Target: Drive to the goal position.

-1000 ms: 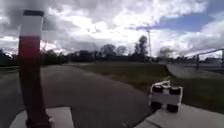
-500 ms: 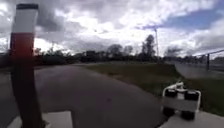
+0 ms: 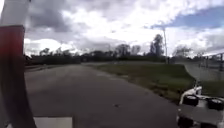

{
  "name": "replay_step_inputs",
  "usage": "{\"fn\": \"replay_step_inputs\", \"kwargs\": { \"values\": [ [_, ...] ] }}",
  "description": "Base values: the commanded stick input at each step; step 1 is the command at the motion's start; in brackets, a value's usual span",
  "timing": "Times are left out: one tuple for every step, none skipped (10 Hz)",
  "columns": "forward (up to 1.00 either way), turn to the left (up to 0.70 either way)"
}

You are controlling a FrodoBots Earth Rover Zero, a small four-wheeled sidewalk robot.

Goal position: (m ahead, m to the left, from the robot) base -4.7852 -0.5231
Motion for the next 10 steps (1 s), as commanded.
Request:
{"fn": "replay_step_inputs", "kwargs": {
  "values": [
    [0.45, 0.45],
    [0.43, 0.43],
    [0.41, 0.41],
    [0.34, 0.52],
    [0.25, 0.49],
    [0.16, 0.32],
    [0.07, 0.14],
    [-0.01, 0.00],
    [-0.08, 0.00],
    [-0.40, 0.00]
  ]
}}
